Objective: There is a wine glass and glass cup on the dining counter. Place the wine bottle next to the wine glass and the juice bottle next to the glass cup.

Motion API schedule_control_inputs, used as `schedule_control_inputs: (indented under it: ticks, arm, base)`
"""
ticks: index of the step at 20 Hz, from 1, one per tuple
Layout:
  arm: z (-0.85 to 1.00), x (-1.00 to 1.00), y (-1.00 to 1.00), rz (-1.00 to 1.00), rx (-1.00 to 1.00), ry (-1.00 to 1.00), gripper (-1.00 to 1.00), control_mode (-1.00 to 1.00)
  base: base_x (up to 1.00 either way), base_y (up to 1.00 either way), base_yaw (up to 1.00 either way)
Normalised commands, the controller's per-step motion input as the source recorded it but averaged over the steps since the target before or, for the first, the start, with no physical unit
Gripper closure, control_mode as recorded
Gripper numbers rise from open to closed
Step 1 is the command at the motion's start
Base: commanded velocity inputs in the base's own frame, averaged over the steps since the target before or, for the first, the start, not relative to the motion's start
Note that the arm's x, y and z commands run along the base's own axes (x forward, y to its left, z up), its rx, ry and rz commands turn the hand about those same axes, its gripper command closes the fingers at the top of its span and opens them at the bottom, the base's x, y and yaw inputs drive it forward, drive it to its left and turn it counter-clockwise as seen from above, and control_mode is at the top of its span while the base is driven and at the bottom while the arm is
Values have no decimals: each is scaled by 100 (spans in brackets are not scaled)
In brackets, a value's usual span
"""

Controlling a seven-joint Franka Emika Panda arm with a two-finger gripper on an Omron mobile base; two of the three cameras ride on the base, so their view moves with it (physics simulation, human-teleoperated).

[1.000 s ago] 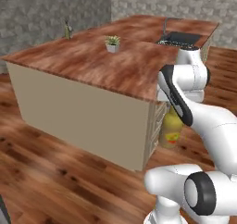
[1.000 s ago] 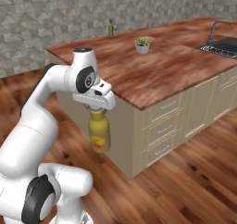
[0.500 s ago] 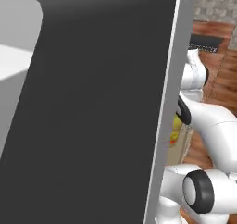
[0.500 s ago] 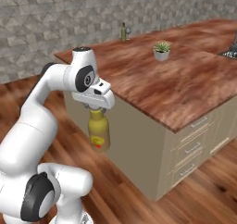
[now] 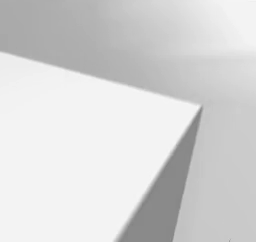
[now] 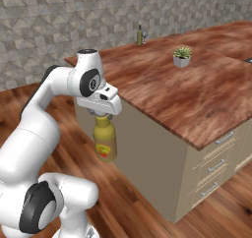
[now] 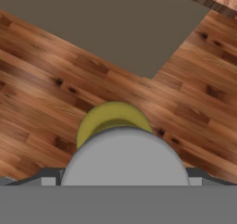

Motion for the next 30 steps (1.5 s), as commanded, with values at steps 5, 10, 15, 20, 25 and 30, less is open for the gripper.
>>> schedule_control_inputs:
  ticks: [5,10,15,20,25,30]
  arm:
    - [0,0,0,0,0,0,100,100]
    - [0,0,0,0,0,0,100,100]
    - [0,0,0,0,0,0,100,100]
    - [0,0,0,0,0,0,100,100]
    - [0,0,0,0,0,0,100,100]
    - [0,0,0,0,0,0,100,100]
  base:
    - [87,36,1]
    - [87,16,4]
    - [87,0,7]
    - [76,16,10]
    - [65,62,3]
    - [70,67,0]
